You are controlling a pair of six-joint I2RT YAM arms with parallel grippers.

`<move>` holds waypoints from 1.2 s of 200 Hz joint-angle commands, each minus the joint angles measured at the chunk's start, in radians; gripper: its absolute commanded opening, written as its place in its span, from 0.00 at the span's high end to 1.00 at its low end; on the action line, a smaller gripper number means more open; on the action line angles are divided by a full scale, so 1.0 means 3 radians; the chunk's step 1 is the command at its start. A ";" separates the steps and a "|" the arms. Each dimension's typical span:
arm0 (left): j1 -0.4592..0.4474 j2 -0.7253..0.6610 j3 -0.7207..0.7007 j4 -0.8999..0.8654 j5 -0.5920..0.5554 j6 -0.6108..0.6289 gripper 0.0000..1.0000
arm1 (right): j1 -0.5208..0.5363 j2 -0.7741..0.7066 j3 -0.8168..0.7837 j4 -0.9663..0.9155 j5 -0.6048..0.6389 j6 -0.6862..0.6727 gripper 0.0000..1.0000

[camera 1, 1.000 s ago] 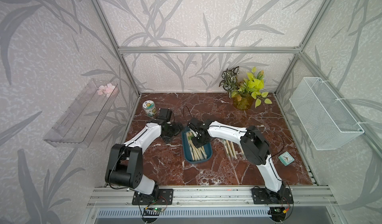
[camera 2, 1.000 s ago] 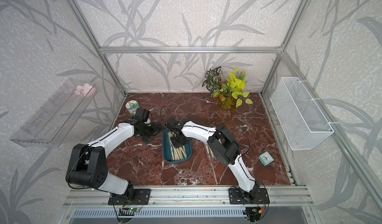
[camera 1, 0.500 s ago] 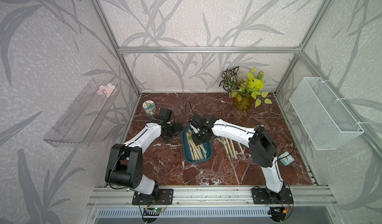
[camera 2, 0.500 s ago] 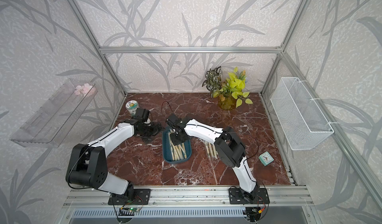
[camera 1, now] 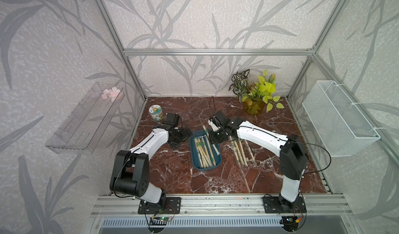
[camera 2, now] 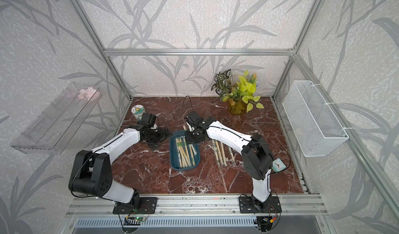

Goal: Take the paired disposable chopsticks out of the storage box
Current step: Place the paired disposable chopsticks at the center of the board.

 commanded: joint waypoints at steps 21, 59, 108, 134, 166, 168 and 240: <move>0.0018 -0.0198 -0.0040 -0.0022 0.0033 -0.0005 0.01 | -0.0280 -0.0411 -0.0413 0.0093 0.0029 0.0039 1.00; -0.0017 -0.0309 -0.0144 0.0005 -0.0006 -0.0101 0.01 | -0.0449 -0.0573 -0.0738 0.0078 0.0158 -0.0139 1.00; -0.0127 -0.0319 -0.0193 0.0034 -0.0030 -0.0196 0.01 | -0.0452 -0.0420 -0.1103 0.0250 0.0202 -0.0184 0.99; -0.0191 -0.0345 -0.0228 0.0059 -0.0069 -0.0241 0.01 | -0.0453 -0.0278 -0.1182 0.0304 0.0207 -0.0180 0.99; -0.0206 -0.0301 -0.0195 0.0041 -0.0055 -0.0227 0.01 | -0.0453 -0.0153 -0.1216 0.0343 0.0221 -0.0171 0.97; -0.0207 -0.0302 -0.0187 0.0039 -0.0056 -0.0223 0.01 | -0.0455 -0.0146 -0.1217 0.0344 0.0222 -0.0169 0.97; -0.0212 -0.0244 -0.0137 0.0018 -0.0031 -0.0178 0.01 | -0.0456 -0.0095 -0.1231 0.0297 0.0370 -0.0140 0.79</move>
